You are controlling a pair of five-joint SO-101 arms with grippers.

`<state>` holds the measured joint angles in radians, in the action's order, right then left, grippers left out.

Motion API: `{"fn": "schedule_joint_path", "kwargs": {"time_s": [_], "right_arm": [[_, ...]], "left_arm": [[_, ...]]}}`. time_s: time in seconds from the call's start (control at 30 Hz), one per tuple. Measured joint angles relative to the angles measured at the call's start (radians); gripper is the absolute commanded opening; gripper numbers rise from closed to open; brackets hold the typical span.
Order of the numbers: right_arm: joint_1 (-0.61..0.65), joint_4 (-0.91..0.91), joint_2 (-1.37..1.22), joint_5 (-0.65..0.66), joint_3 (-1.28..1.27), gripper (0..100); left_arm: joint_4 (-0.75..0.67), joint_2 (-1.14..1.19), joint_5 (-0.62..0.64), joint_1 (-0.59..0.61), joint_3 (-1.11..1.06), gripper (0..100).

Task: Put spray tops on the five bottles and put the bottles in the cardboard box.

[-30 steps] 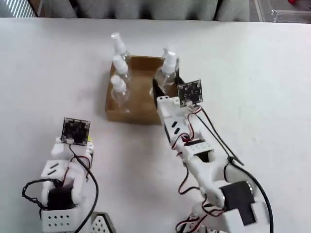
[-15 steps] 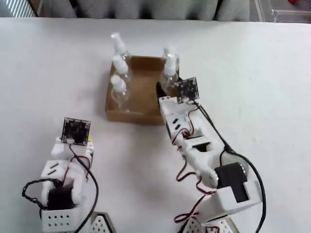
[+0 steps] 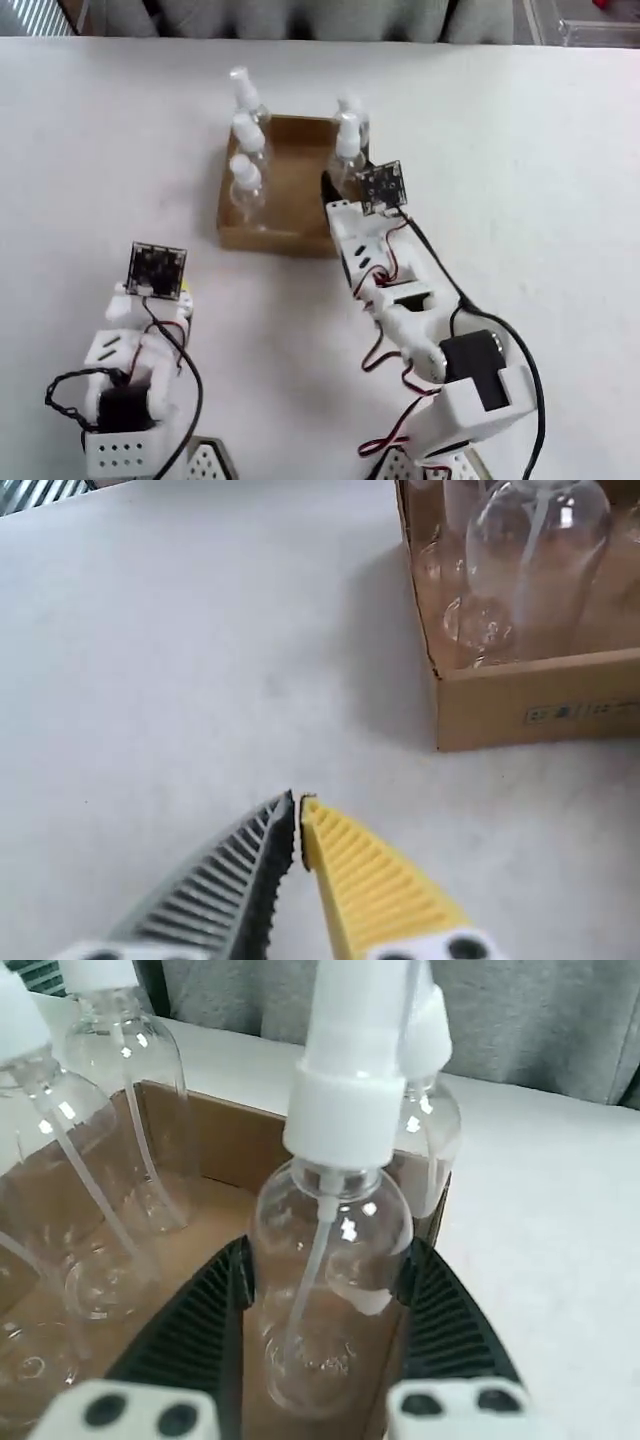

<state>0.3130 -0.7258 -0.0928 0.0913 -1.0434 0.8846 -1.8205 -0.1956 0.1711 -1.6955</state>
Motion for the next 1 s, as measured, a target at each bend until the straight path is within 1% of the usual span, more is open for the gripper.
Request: {"fn": "schedule_joint_path", "kwargs": {"time_s": [0.1,0.17,0.8,0.93,1.0], "right_arm": [[0.002,0.0,0.0,-0.002,0.0,20.9],[0.002,0.0,0.0,-0.002,0.0,23.5],[0.003,0.0,0.0,0.0,0.0,23.6],[0.006,-0.006,0.0,0.069,0.0,23.6],[0.015,-0.031,-0.002,0.08,-0.006,23.6]], "left_arm": [[0.0,0.0,0.0,0.0,0.0,2],[0.0,0.0,0.0,0.0,0.0,2],[0.0,0.0,-0.003,0.0,0.0,2],[0.0,0.0,-0.003,0.0,0.0,2],[0.0,0.0,-0.003,0.0,0.0,2]]}}
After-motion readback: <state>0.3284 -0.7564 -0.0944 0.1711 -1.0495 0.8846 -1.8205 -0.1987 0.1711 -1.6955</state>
